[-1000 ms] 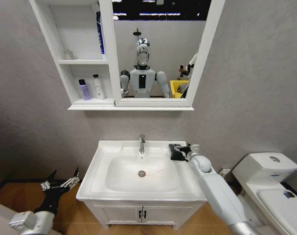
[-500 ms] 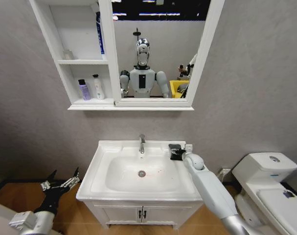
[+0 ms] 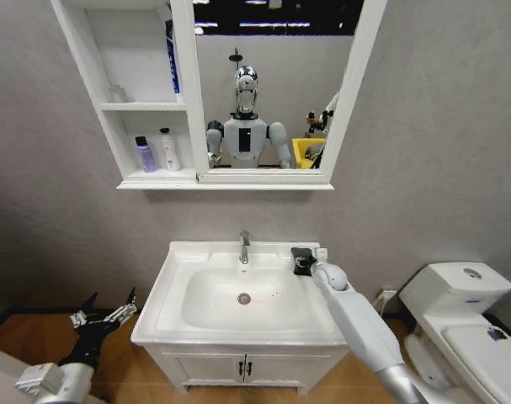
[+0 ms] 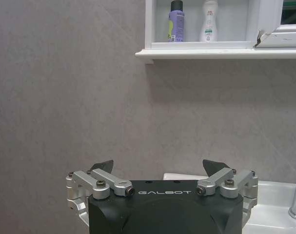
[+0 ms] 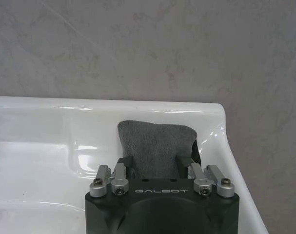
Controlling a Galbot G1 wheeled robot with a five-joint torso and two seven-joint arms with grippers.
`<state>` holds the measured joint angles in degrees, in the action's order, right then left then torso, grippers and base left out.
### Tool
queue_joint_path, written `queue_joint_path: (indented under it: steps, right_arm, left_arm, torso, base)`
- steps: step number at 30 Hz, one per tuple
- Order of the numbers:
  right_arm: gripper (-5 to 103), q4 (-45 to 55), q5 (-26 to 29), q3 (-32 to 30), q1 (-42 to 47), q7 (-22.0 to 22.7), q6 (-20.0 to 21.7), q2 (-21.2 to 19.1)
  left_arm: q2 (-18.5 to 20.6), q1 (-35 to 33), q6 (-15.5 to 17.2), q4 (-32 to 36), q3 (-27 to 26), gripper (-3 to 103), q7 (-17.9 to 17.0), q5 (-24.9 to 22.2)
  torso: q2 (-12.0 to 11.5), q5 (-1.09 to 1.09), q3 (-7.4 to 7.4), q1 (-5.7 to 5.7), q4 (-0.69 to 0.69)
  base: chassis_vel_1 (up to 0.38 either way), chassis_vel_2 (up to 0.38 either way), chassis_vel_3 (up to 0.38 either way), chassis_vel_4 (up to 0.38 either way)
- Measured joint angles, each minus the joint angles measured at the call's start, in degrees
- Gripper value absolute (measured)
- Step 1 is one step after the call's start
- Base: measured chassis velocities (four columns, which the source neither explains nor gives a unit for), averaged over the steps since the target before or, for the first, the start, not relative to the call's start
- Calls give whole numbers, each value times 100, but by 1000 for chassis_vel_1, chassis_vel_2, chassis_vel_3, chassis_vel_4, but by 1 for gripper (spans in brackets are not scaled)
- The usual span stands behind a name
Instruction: Move facial cleanser and shampoo from washbasin to cabinet, then wipe washbasin with towel.
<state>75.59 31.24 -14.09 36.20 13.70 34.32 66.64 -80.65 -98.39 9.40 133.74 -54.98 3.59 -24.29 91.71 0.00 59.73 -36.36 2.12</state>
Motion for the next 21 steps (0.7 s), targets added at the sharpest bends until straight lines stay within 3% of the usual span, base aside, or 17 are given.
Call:
queue_joint_path:
  steps: [1,2,8,11,12,17,19,20,21]
  right_arm:
    - [52,0,0,0,0,0,0,0]
    - [45,-21,-8,-8,0,-21,-8,13]
    - [52,-19,-33,-31,18,-64,-5,20]
    - [68,25,-93,-73,59,-123,-1,-34]
    - [68,25,-93,-73,59,-123,-1,-34]
    - [90,67,-112,-126,133,-197,-7,-121]
    - [90,67,-113,-129,141,-230,-18,-138]
    - [97,61,-118,-130,145,-275,-54,-157]
    - [97,53,-122,-130,146,-288,-73,-160]
  left_arm:
    - [0,0,0,0,0,100,0,0]
    - [0,0,0,0,0,100,0,0]
    - [0,0,0,0,0,100,0,0]
    - [0,0,0,0,0,100,0,0]
    - [0,0,0,0,0,100,0,0]
    - [0,0,0,0,0,100,0,0]
    - [0,0,0,0,0,100,0,0]
    - [0,0,0,0,0,100,0,0]
    - [0,0,0,0,0,100,0,0]
  torso:
    - [0,0,0,0,0]
    - [0,0,0,0,0]
    - [1,0,0,0,0]
    - [1,0,0,0,0]
    - [1,0,0,0,0]
    - [1,0,0,0,0]
    - [1,0,0,0,0]
    - [0,0,0,0,0]
    - [1,0,0,0,0]
  base:
    - [0,0,0,0]
    - [0,0,0,0]
    - [0,0,0,0]
    - [0,0,0,0]
    - [0,0,0,0]
    - [0,0,0,0]
    - [0,0,0,0]
    - [0,0,0,0]
    - [0,0,0,0]
